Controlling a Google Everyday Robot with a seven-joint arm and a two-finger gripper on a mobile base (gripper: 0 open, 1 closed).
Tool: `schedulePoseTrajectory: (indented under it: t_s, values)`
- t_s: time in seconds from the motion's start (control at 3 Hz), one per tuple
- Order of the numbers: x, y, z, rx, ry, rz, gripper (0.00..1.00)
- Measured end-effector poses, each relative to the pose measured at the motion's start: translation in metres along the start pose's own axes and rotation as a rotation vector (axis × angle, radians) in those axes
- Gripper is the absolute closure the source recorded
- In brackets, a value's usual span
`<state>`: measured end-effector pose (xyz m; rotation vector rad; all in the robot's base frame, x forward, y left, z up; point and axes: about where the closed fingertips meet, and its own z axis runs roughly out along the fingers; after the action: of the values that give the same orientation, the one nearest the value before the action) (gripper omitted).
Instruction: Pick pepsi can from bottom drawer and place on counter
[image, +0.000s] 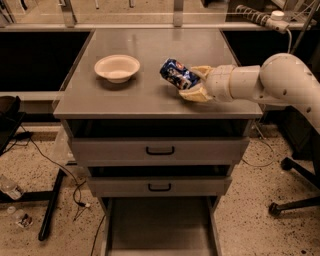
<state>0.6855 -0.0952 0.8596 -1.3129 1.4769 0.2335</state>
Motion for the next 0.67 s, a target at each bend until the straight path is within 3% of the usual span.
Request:
schedulePoseTrajectory:
  t_s: [0.67]
  values:
    - [0.0000, 0.0000, 0.0001, 0.000, 0.000, 0.000, 0.11]
